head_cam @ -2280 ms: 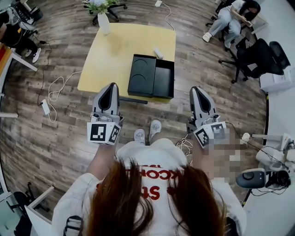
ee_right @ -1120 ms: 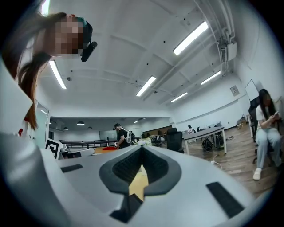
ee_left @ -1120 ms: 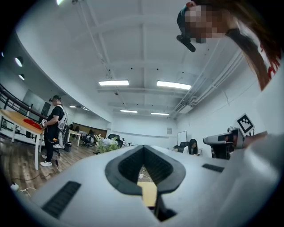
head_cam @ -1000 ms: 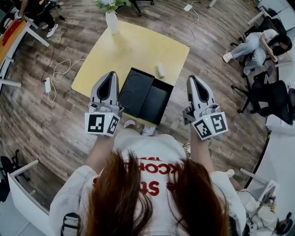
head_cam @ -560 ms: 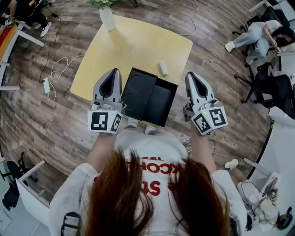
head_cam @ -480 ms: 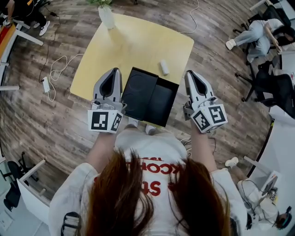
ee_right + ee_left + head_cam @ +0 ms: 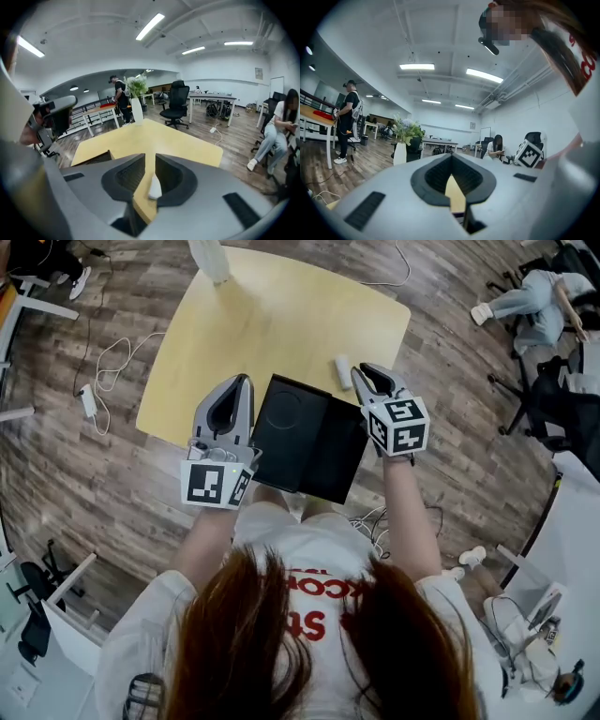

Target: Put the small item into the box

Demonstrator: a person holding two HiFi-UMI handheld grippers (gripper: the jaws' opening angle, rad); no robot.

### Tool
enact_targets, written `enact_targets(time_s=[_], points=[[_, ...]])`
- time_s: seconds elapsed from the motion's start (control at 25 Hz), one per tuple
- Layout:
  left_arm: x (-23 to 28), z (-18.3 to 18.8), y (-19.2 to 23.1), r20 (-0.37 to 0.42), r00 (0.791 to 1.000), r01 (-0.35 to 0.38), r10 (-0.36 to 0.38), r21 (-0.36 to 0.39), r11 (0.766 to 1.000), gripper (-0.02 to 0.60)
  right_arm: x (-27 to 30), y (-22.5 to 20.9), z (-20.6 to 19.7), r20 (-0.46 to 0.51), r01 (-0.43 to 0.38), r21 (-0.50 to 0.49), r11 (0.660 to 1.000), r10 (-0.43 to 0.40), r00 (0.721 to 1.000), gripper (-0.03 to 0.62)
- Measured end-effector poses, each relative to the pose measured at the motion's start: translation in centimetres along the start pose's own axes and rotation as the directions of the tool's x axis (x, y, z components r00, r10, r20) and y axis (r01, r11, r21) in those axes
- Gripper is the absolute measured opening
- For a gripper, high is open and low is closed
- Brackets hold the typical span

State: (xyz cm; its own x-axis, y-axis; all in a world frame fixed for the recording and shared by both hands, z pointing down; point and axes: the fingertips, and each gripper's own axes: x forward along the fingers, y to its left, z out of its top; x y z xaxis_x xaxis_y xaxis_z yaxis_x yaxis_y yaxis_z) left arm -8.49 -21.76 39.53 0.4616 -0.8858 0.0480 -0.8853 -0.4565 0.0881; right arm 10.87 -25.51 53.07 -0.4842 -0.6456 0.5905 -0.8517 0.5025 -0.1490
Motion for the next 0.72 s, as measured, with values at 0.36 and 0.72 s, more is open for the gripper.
enact_targets(time_s=[0.36, 0.72], points=[[0.0, -2.4, 0.3, -0.062, 0.998, 0.02, -0.022, -0.026, 0.999, 0.006, 7.4, -1.6, -6.3, -0.303, 0.018, 0.052, 0.998, -0.002, 0.953, 0.236], [-0.4, -3.8, 0.7, -0.093, 0.996, 0.004, -0.009, -0.047, 0.999, 0.006, 9.4, -2.2, -8.5, -0.427, 0.041, 0.066, 0.997, -0.009, 0.904, 0.291]])
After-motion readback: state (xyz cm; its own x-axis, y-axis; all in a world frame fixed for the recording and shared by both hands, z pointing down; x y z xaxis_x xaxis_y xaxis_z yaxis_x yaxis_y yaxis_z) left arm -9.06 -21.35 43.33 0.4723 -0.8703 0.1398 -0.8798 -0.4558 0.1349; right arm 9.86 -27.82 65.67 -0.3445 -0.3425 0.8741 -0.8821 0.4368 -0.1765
